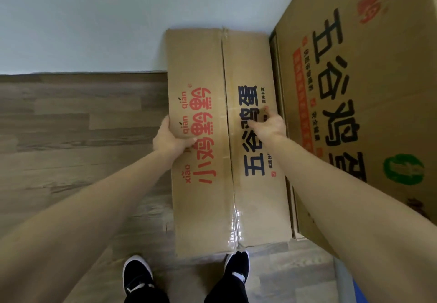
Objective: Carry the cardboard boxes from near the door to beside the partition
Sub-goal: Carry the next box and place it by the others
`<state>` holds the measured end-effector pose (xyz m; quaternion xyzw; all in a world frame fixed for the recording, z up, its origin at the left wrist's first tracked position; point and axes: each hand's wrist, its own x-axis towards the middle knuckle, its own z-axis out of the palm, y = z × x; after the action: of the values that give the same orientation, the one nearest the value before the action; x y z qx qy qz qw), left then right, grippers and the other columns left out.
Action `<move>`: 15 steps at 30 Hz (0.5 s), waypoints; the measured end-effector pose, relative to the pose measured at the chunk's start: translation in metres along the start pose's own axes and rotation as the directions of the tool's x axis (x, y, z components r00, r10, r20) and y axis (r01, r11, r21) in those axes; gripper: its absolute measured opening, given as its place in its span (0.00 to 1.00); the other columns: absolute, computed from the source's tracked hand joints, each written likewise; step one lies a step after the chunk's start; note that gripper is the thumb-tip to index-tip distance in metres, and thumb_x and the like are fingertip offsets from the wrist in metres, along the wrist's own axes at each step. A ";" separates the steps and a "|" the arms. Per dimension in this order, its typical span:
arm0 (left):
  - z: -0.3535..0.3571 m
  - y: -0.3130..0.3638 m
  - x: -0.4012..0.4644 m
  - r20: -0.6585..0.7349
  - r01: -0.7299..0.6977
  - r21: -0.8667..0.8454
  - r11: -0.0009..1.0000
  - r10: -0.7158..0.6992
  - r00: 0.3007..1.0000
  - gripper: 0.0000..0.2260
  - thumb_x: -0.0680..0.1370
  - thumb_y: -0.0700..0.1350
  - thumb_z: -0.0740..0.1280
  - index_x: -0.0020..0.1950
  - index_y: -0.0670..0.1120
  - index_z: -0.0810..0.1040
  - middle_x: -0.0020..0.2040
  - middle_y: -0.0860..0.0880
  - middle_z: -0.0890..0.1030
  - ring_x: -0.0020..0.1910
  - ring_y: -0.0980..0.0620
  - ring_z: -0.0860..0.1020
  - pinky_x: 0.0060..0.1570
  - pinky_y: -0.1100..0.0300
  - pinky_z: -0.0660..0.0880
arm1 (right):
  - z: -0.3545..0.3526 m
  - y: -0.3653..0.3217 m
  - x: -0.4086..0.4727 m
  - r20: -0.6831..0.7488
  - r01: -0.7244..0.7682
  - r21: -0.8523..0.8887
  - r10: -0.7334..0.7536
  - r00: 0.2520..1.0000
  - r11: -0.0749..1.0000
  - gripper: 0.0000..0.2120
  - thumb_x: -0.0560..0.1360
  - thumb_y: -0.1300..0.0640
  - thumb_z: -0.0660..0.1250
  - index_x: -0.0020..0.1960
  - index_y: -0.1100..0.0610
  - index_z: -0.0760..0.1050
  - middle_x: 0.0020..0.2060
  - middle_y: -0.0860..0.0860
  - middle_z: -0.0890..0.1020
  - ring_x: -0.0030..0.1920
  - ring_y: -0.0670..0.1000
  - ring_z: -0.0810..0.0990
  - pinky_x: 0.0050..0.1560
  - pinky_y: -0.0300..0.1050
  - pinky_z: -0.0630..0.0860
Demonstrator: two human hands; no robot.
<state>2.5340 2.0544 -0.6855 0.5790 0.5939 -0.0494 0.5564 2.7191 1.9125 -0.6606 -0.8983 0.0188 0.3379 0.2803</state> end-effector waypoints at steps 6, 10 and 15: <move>0.013 0.004 0.007 -0.008 -0.030 -0.002 1.000 0.030 1.000 0.39 0.69 0.42 0.80 0.75 0.58 0.64 0.62 0.51 0.80 0.65 0.45 0.77 0.64 0.39 0.75 | 0.003 0.017 0.004 -0.027 0.049 -0.109 -0.053 0.998 0.993 0.23 0.80 0.54 0.68 0.74 0.50 0.71 0.66 0.54 0.79 0.62 0.56 0.80 0.55 0.47 0.77; 0.005 0.008 0.004 0.009 -0.058 0.026 0.998 0.058 0.998 0.35 0.71 0.41 0.78 0.75 0.56 0.67 0.63 0.51 0.80 0.65 0.45 0.77 0.65 0.42 0.75 | -0.003 0.017 -0.008 0.041 0.005 0.011 -0.005 0.999 1.000 0.24 0.81 0.55 0.67 0.76 0.50 0.70 0.66 0.53 0.80 0.56 0.51 0.77 0.51 0.44 0.74; -0.026 0.036 -0.045 0.008 -0.013 0.062 0.998 0.013 1.000 0.28 0.76 0.43 0.73 0.75 0.48 0.70 0.66 0.45 0.79 0.63 0.43 0.79 0.62 0.44 0.78 | -0.035 -0.006 -0.054 0.109 -0.102 0.166 0.084 0.990 0.981 0.24 0.80 0.56 0.70 0.74 0.55 0.71 0.66 0.55 0.80 0.63 0.56 0.79 0.65 0.57 0.78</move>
<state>2.5319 2.0555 -0.6226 0.5998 0.5863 -0.0665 0.5404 2.6995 1.8913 -0.6030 -0.8506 0.0756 0.3931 0.3408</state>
